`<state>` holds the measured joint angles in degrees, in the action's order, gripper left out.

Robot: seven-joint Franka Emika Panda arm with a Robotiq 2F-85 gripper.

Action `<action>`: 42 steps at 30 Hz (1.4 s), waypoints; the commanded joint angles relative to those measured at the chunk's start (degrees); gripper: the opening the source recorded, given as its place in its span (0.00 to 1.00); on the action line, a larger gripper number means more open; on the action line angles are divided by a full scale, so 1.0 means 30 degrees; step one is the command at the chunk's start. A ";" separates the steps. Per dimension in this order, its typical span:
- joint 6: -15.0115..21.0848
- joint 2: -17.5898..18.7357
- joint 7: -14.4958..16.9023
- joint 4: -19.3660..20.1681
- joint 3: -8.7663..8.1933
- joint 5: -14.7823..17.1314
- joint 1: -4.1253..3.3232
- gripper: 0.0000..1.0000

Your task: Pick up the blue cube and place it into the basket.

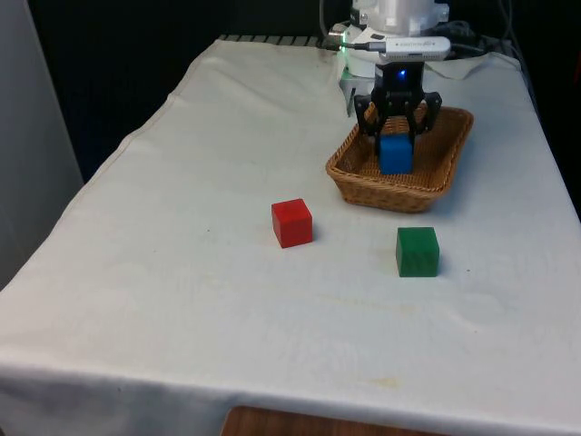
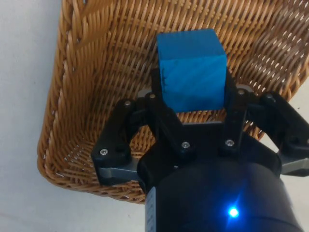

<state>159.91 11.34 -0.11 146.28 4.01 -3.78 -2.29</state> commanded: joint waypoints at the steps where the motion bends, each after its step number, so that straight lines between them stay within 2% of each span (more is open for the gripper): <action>1: 0.0038 0.0000 -0.0057 0.0000 -0.0057 -0.0076 -0.0019 0.02; 3: 0.0000 0.0000 0.0000 0.0000 0.0000 0.0000 0.0000 0.03; 5: 0.0019 0.0000 -0.0019 0.0000 -0.0038 -0.0038 0.0000 0.17; 10: 0.0000 0.0000 0.0000 0.0000 -0.0019 -0.0019 0.0000 0.66; 11: 0.0000 0.0000 0.0000 0.0000 -0.0019 -0.0019 0.0000 0.91; 12: 0.0000 0.0000 0.0019 0.0000 0.0000 0.0000 0.0000 0.98; 20: 0.0000 0.0000 0.0000 0.0000 -0.0019 0.0000 0.0000 1.00; 21: -0.0248 -0.0286 0.0076 -0.0038 0.0038 0.0115 0.0057 1.00; 22: 0.0000 -0.0038 0.0019 -0.0019 -0.0019 0.0000 0.0000 1.00; 23: -0.0325 -0.0420 0.0095 -0.0038 0.0057 0.0191 0.0076 1.00; 29: -0.1089 -0.1375 0.0229 0.0000 0.0019 0.0439 0.0172 1.00; 30: -0.0955 -0.1203 0.0019 -0.0076 -0.0076 0.0095 0.0095 1.00; 31: -0.1337 -0.1604 0.0019 -0.0057 -0.0115 0.0095 0.0134 1.00; 32: -0.1528 -0.1872 0.0267 0.0000 -0.0057 0.0497 0.0210 1.00; 38: -0.2349 -0.2865 0.0286 -0.0038 -0.0248 0.0554 0.0229 1.00; 39: -0.2196 -0.2769 0.0019 -0.0038 -0.0325 0.0134 0.0210 1.00; 40: -0.2502 -0.3018 0.0286 -0.0076 -0.0286 0.0554 0.0229 1.00; 42: -0.2769 -0.3304 0.0286 -0.0115 -0.0325 0.0554 0.0229 1.00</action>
<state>152.01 1.66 -0.06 145.99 2.86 -3.32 -1.60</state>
